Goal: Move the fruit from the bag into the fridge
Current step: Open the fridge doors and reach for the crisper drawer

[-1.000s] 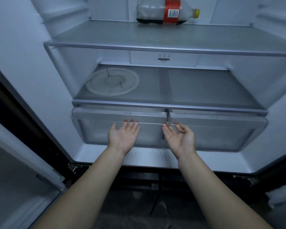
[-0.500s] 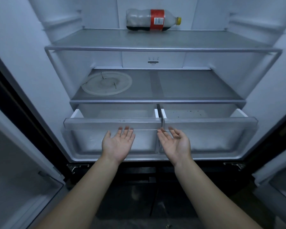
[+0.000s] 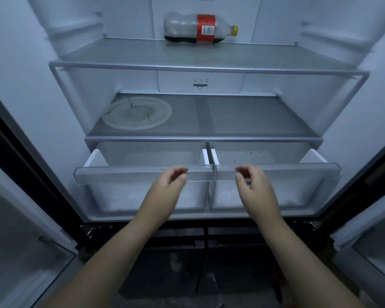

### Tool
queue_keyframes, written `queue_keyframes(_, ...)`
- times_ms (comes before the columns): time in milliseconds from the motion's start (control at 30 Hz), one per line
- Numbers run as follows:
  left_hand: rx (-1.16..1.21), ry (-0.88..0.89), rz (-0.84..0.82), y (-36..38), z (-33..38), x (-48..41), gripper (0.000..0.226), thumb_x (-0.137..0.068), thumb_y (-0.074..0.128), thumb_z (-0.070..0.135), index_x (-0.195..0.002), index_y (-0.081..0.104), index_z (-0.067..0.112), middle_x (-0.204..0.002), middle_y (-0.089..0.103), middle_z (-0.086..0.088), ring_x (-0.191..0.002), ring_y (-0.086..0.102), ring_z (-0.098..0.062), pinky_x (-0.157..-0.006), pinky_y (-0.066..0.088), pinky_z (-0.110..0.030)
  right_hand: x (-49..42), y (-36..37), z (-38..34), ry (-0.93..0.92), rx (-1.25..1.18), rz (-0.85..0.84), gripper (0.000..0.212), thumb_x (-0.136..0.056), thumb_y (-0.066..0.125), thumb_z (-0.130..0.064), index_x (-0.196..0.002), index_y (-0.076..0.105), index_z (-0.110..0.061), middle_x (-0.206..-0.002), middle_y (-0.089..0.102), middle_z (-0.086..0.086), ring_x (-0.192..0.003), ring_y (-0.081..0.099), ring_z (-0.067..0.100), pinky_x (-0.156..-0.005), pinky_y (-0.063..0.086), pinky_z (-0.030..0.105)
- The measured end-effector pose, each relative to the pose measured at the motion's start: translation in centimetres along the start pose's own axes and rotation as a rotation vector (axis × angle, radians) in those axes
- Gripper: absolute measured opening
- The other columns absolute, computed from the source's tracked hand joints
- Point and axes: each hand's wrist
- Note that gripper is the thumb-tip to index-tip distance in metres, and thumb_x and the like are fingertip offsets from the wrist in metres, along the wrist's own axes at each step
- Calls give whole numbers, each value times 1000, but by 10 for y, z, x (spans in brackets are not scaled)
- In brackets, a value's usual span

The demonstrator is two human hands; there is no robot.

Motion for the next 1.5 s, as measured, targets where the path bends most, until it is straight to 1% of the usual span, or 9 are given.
queue_keyframes(67,-594,414,40,7,-4,-16,40,-95,44,33,-133,46,21,-134,48,8,-127,39,-9,-105,28,-26,-18,-5,10,-258,264,33,30,-92,52,-23,-121,55,-16,-120,53,-2,-116,45,15,-94,36,27)
queue_keyframes(100,-793,486,16,12,-8,-27,50,-94,40,38,-140,37,19,-143,40,3,-135,31,-14,-110,23,-31,-28,-4,15,-289,346,-36,37,-93,52,-26,-128,51,-16,-128,50,2,-123,41,19,-100,34,33)
queue_keyframes(200,-1060,390,-92,31,-21,-49,60,-96,34,45,-148,20,17,-152,26,-1,-142,17,-19,-116,8,-41,-41,7,35,-264,488,-181,46,-93,46,-37,-134,46,-17,-134,47,8,-128,39,27,-110,23,42)
queue_keyframes(333,-1045,444,-38,40,-39,-50,54,-94,36,44,-141,36,17,-137,44,-3,-130,36,-22,-114,12,-45,-34,16,49,-351,585,-95,49,-89,35,-43,-129,50,-18,-121,54,6,-118,45,25,-111,23,43)
queue_keyframes(467,-1054,495,42,41,-46,-49,59,-85,33,47,-132,49,16,-122,56,-6,-116,50,-26,-108,28,-49,-36,19,48,-324,539,-44,37,-92,48,-33,-125,54,-18,-116,56,7,-113,48,27,-108,29,45)
queue_keyframes(767,-1016,489,146,48,-46,-31,46,-80,68,26,-125,57,18,-108,60,-10,-105,56,-29,-99,37,-50,-38,20,44,-299,485,-41,30,-90,60,-26,-119,60,-18,-106,57,8,-103,51,30,-98,34,40)
queue_keyframes(1100,-998,465,200,49,-44,-27,35,-76,75,21,-110,68,21,-92,63,-8,-85,59,-29,-87,38,-41,2,13,51,-349,457,-1,36,-88,43,-42,-114,61,-23,-97,56,3,-92,51,23,-90,31,31)
queue_keyframes(1267,-974,510,221,50,-48,-4,31,-81,59,31,-110,67,23,-91,62,-4,-83,58,-26,-80,38,-36,6,10,52,-336,451,-15,36,-88,43,-42,-114,60,-24,-96,54,1,-94,50,22,-91,33,32)
queue_keyframes(1500,-955,504,216,48,-47,4,31,-81,57,31,-109,67,23,-92,61,-4,-83,57,-25,-81,37,-36,10,6,48,-322,441,-41,33,-87,50,-39,-114,63,-23,-95,55,2,-94,51,23,-91,32,31)
Point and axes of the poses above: each hand's wrist, its own x-axis away from the middle knuckle, its own y-axis out of the palm, z = x × y
